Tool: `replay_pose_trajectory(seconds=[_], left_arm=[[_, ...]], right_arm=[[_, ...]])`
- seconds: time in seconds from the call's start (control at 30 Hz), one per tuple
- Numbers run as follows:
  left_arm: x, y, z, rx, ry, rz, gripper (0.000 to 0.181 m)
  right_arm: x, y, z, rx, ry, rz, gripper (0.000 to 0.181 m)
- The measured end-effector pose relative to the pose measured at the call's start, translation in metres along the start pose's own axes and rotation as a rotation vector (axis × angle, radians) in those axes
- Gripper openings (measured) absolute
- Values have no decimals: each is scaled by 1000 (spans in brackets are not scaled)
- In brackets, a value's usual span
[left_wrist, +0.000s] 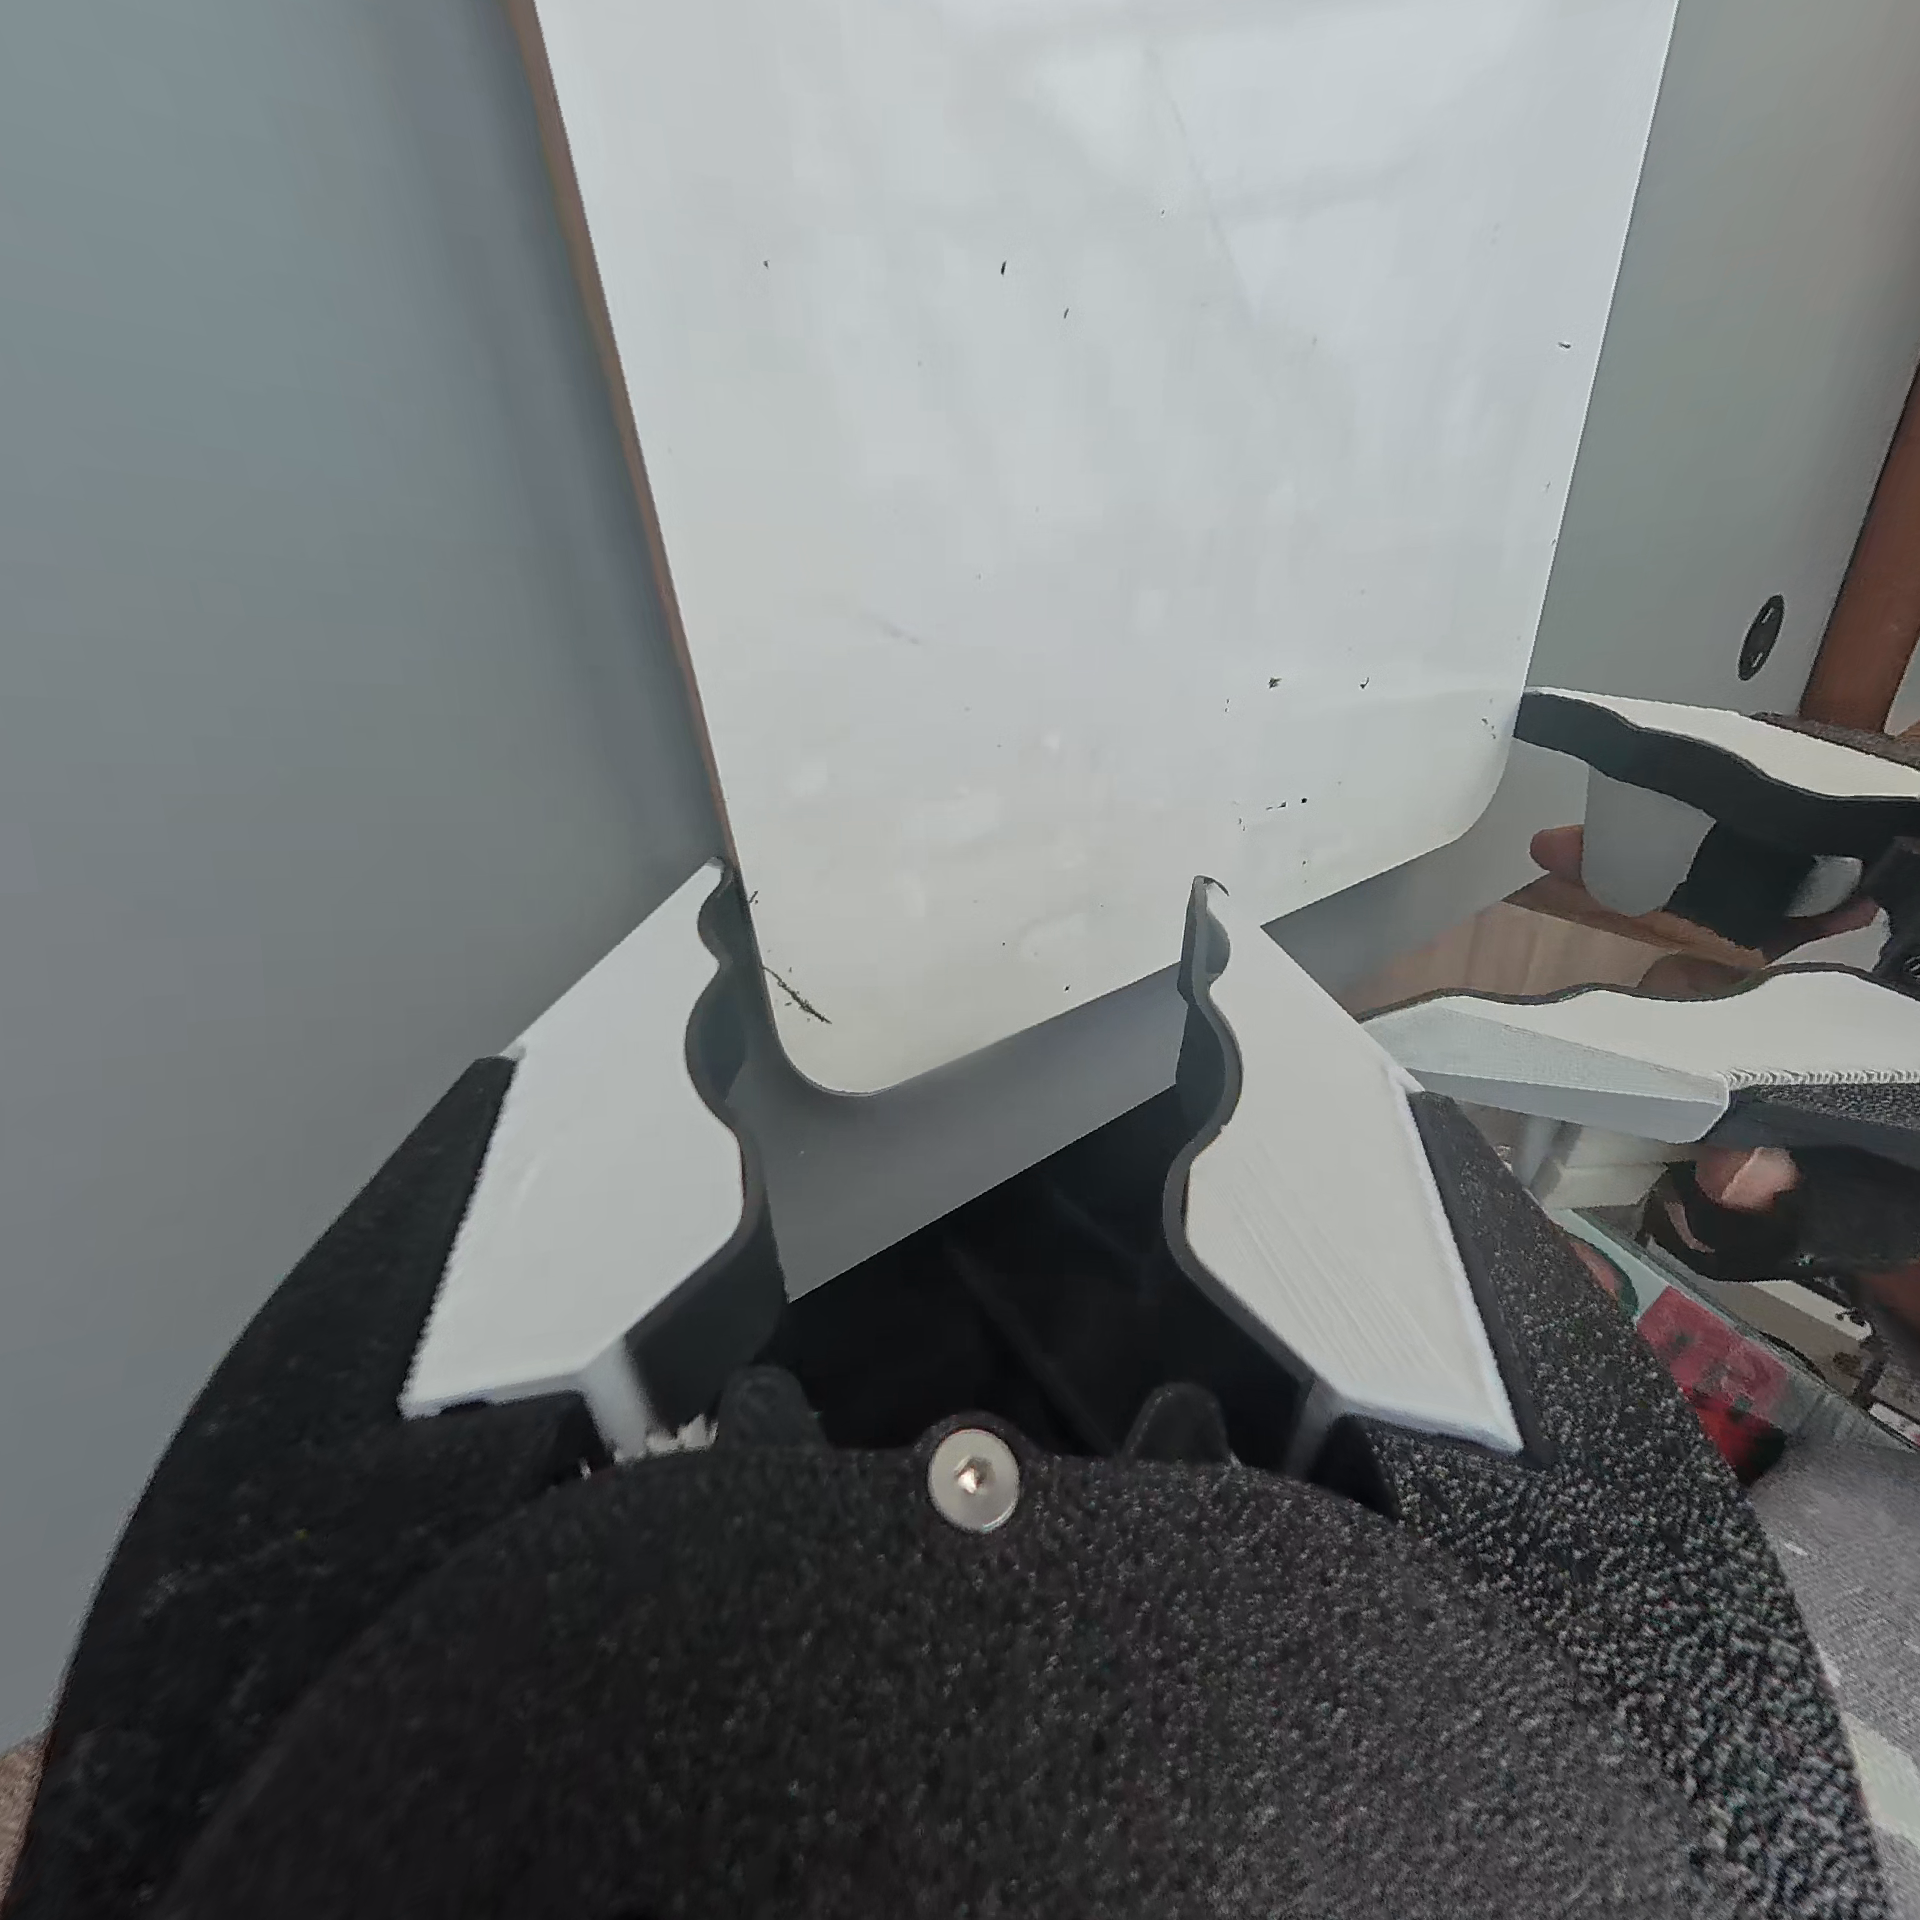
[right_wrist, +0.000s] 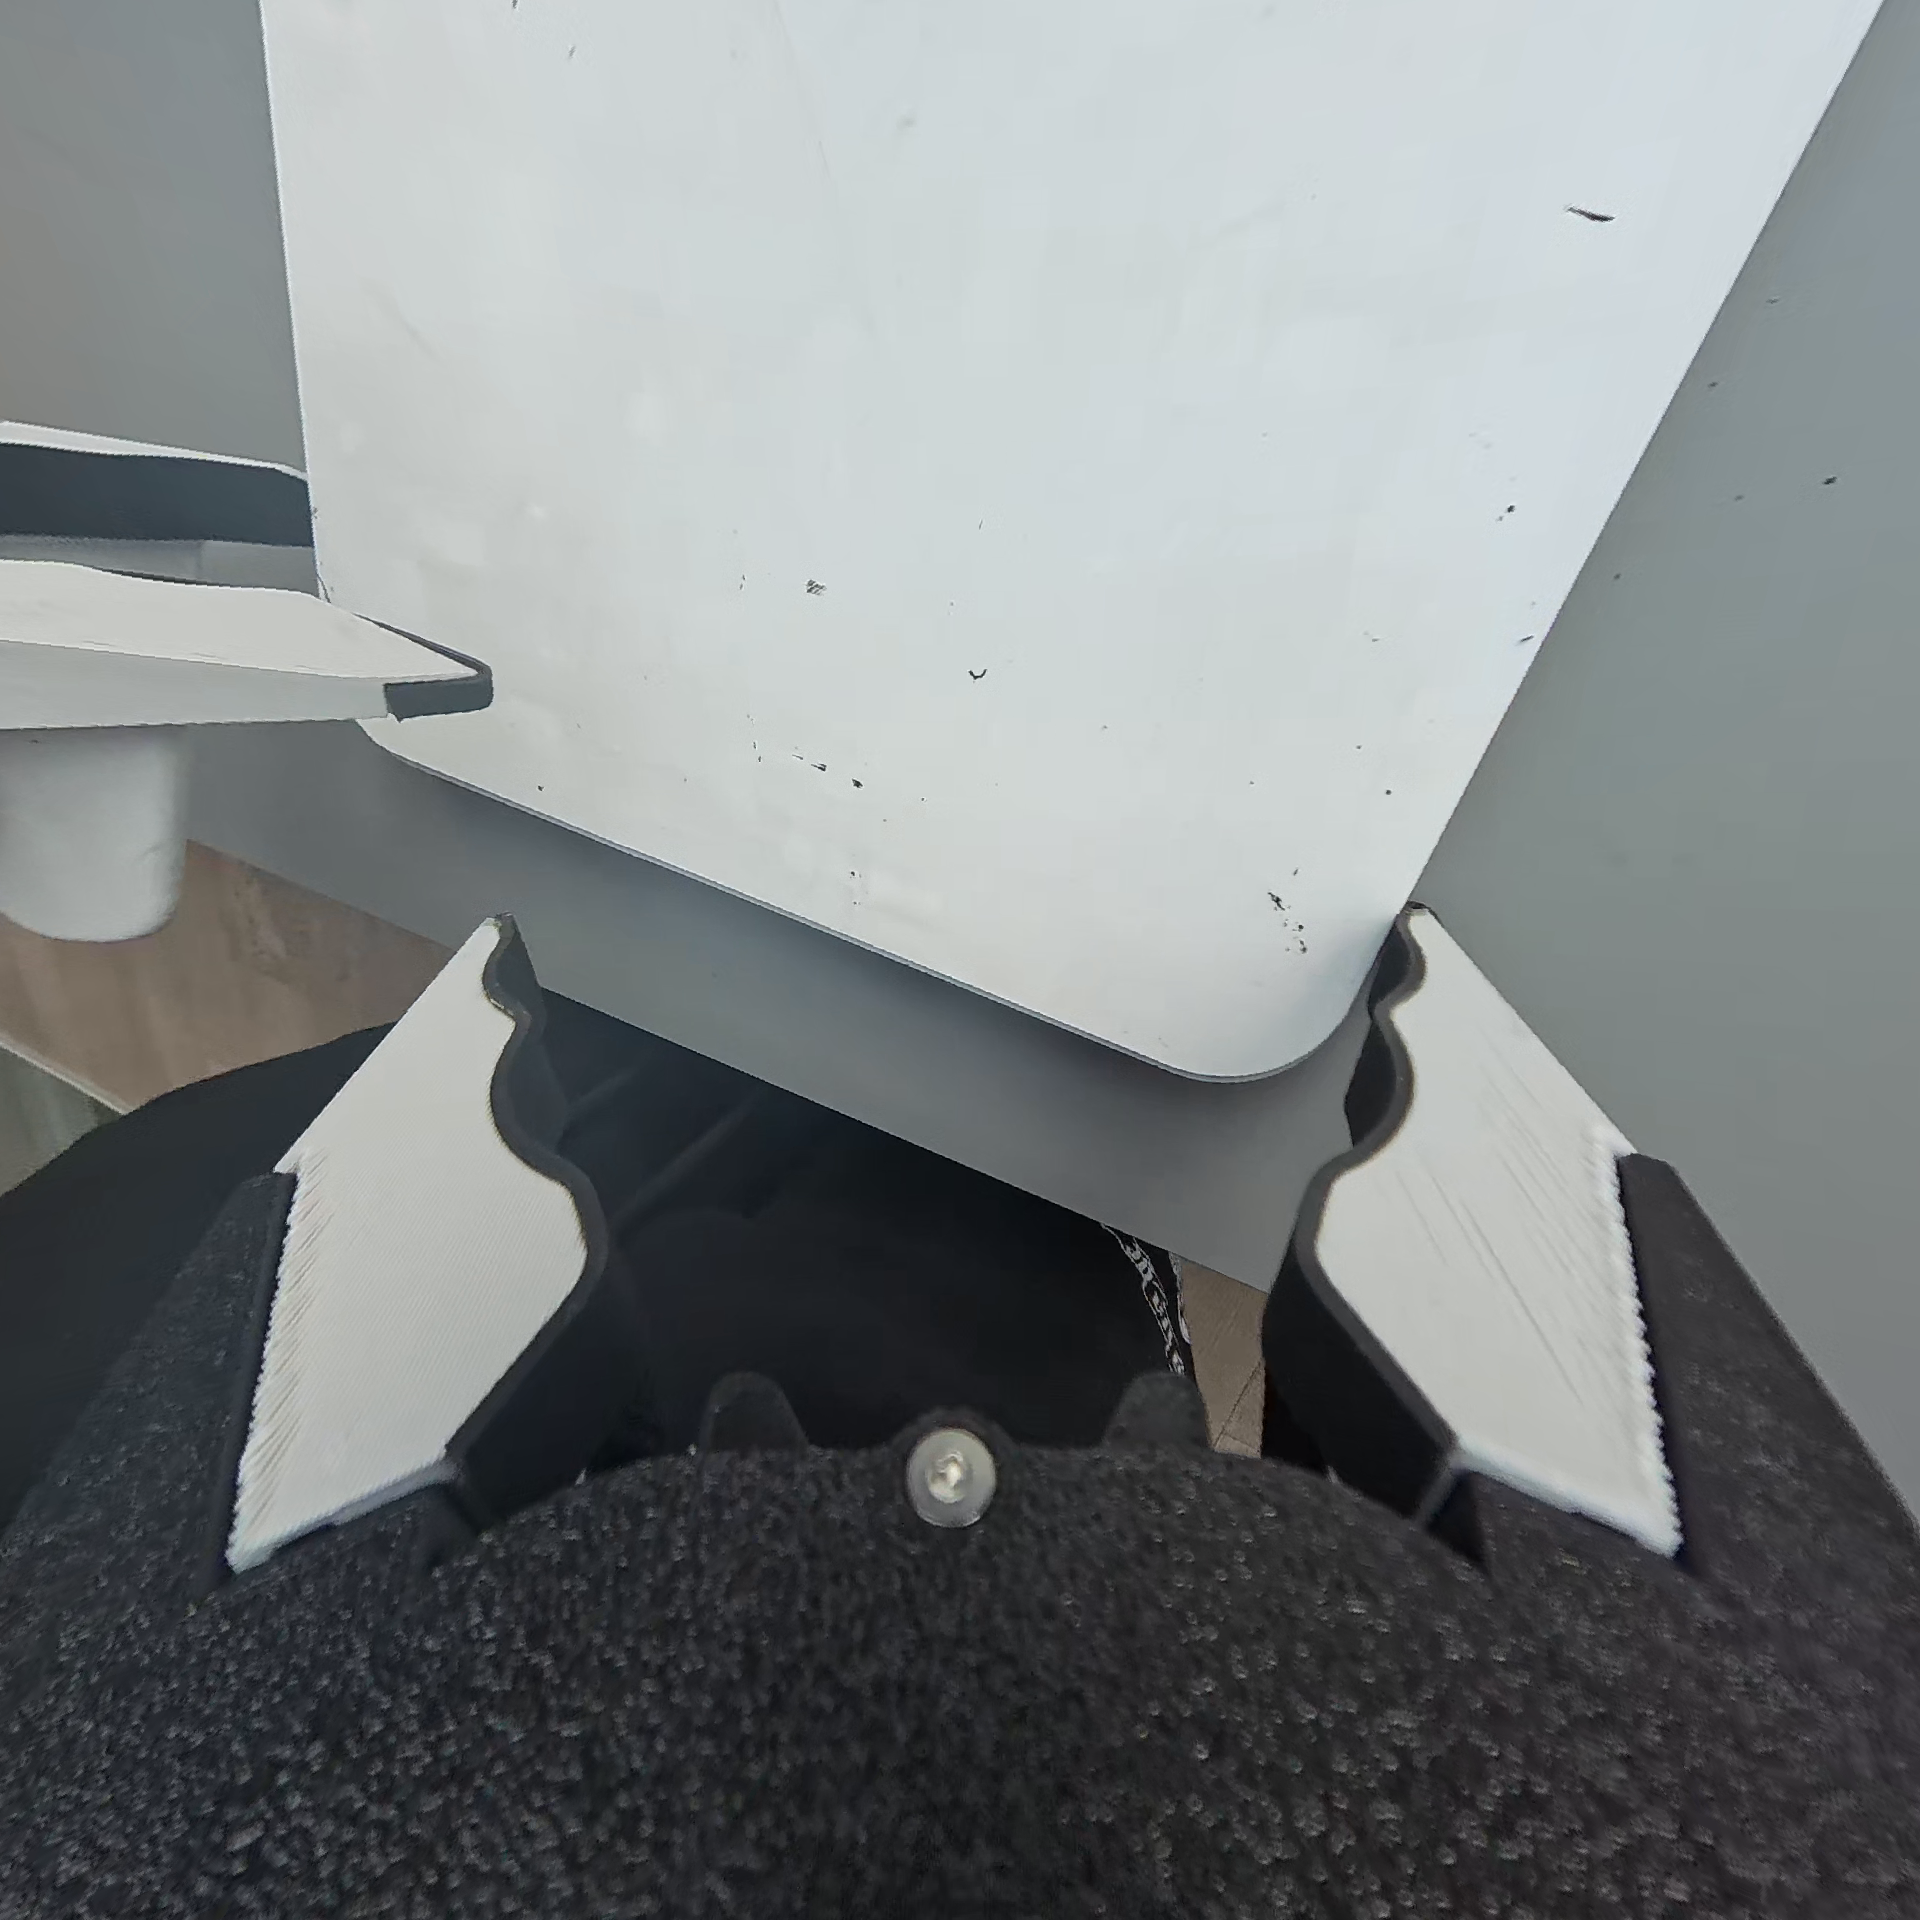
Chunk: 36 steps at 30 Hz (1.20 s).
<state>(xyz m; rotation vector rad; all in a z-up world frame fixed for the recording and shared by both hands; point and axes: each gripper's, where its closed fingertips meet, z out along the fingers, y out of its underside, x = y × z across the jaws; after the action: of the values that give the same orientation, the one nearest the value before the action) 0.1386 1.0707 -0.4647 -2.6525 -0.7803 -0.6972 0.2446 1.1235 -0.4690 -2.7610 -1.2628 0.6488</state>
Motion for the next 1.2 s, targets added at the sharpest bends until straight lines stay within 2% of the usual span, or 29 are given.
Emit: replay_pose_trajectory(seconds=[0.1, 0.2, 0.33, 0.4, 0.47, 0.53, 0.57, 0.6, 0.73, 0.77, 0.9, 0.97, 1.03, 1.1, 1.2], left_arm=[[-3, -4, -3, 36, 4, 16, 77], [-10, -25, -18, 170, -15, 25, 76], [-18, -70, -59, 408, -88, 98, 72], [-22, -95, -87, 537, -136, 122, 62], [-28, -117, -117, 660, -188, 118, 42], [-35, -136, -150, 778, -221, 94, 21], [-38, -144, -167, 836, -230, 81, 11], [-44, -149, -183, 881, -248, 64, 2], [-75, -159, -234, 979, -299, 31, 0], [-86, -159, -244, 988, -316, 26, 0], [-134, -157, -269, 986, -356, -6, 8], [-161, -158, -273, 960, -353, -18, 15], [-187, -163, -274, 921, -340, -9, 26], [-212, -172, -275, 877, -320, 23, 32], [-245, -192, -282, 827, -264, 80, 38]], right_arm=[[5, -2, -6, 16, -23, 10, 141], [19, -19, -20, 97, -16, -4, 136], [45, -69, -43, 235, 28, -74, 126], [53, -106, -50, 307, 34, -114, 117], [50, -150, -58, 396, 4, -164, 90], [42, -199, -67, 500, -18, -253, 29], [41, -225, -72, 562, 6, -291, 5], [40, -250, -75, 617, 37, -327, 0], [36, -339, -63, 694, 130, -408, 0], [39, -357, -53, 681, 153, -411, 12], [65, -412, 5, 544, 236, -341, 84], [82, -426, 34, 448, 270, -289, 111], [102, -433, 58, 362, 317, -215, 128], [113, -432, 75, 293, 334, -127, 136], [100, -439, 82, 287, 355, -98, 133]])
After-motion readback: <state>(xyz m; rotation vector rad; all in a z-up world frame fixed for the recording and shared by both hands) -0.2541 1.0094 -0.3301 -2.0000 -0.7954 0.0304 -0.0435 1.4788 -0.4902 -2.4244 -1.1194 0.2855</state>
